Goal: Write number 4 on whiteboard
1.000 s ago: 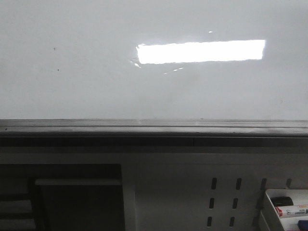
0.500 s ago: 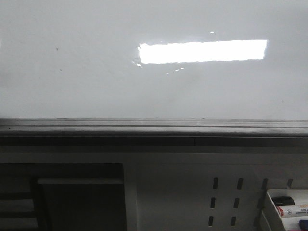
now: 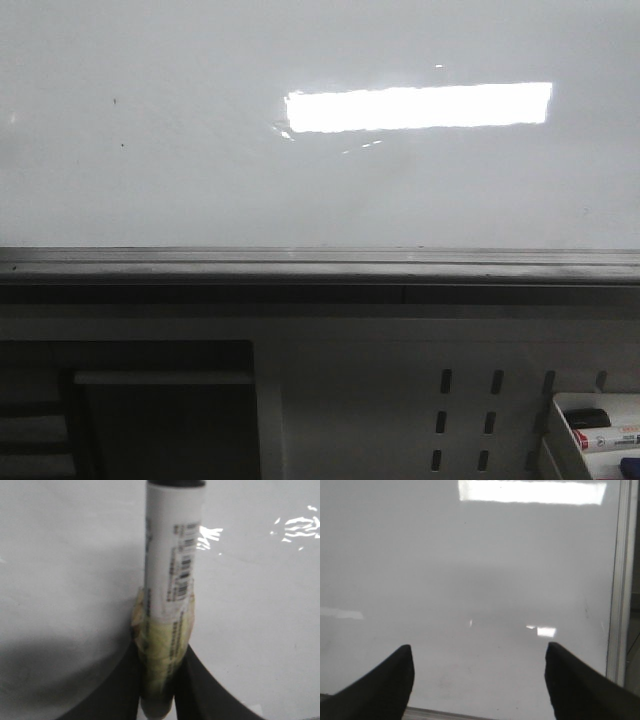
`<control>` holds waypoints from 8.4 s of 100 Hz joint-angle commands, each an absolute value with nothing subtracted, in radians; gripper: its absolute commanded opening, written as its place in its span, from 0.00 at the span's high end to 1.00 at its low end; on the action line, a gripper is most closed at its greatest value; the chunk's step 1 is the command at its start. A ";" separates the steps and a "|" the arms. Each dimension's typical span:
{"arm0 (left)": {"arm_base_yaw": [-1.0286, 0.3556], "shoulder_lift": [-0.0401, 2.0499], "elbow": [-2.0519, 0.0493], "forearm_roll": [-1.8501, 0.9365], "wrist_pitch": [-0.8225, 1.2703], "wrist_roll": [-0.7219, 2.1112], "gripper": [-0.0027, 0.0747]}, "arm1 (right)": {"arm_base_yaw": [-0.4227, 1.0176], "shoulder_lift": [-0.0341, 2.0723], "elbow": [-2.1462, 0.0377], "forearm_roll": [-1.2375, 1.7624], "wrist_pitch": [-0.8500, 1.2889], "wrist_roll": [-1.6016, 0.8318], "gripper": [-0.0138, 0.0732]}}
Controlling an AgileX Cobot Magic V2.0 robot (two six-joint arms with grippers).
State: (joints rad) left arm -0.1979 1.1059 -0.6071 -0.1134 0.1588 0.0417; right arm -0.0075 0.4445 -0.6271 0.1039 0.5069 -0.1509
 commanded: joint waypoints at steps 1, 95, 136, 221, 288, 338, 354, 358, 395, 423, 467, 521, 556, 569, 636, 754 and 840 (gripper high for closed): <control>-0.202 1.065 -0.640 -0.124 0.120 0.041 0.96 | -0.012 0.458 -0.705 0.128 0.516 -0.157 0.28; -0.638 1.330 -1.243 -0.410 1.063 0.767 0.99 | 0.217 1.051 -1.162 0.754 1.187 -1.061 0.28; -0.782 1.388 -1.294 -0.369 1.061 0.852 0.99 | 0.517 1.204 -1.163 0.680 0.931 -1.140 0.28; -0.782 1.388 -1.294 -0.340 1.044 0.852 0.99 | 0.567 1.276 -1.163 0.690 0.892 -1.140 0.87; -0.559 1.160 -1.221 -0.445 0.889 0.738 0.47 | 0.536 1.103 -1.145 0.298 0.875 -0.648 0.90; -0.377 0.727 -0.734 -0.540 0.462 0.727 0.47 | 0.420 0.876 -0.943 0.271 0.731 -0.484 0.90; -0.377 0.726 -0.732 -0.541 0.459 0.727 0.47 | 0.420 0.938 -0.967 0.362 0.756 -0.484 0.90; -0.377 0.726 -0.732 -0.541 0.459 0.727 0.47 | 0.420 0.965 -0.982 0.364 0.767 -0.484 0.90; -0.377 0.726 -0.731 -0.541 0.459 0.727 0.47 | 0.420 1.191 -1.162 0.423 0.820 -0.484 0.90; -0.377 0.726 -0.731 -0.541 0.445 0.727 0.47 | 0.429 1.287 -1.303 0.457 0.865 -0.452 0.90; -0.377 0.726 -0.731 -0.539 0.415 0.727 0.47 | 0.459 1.287 -1.163 0.533 0.599 -0.456 0.90; -0.377 0.726 -0.731 -0.539 0.413 0.727 0.47 | 0.419 1.336 -1.161 0.435 0.630 -0.456 0.90; -0.377 0.726 -0.731 -0.539 0.413 0.727 0.47 | 0.394 1.224 -1.161 0.515 0.685 -0.516 0.90; -0.377 0.726 -0.731 -0.539 0.413 0.727 0.47 | 0.416 1.246 -1.161 0.515 0.667 -0.516 0.90; -0.387 0.765 -0.782 -0.544 0.579 0.844 0.47 | 0.521 1.210 -1.172 0.494 0.867 -0.799 0.90; -0.703 1.372 -1.130 -0.756 0.742 1.246 0.88 | 0.553 1.153 -1.172 0.468 0.897 -1.054 0.90; -0.657 1.272 -1.119 -0.378 0.711 0.727 0.99 | 0.430 0.994 -1.213 0.229 0.926 -0.723 0.41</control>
State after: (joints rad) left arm -0.6813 1.3482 -1.0960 -0.4744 0.7574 0.9250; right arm 0.4751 1.0585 -1.1798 0.2592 0.9563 -0.8039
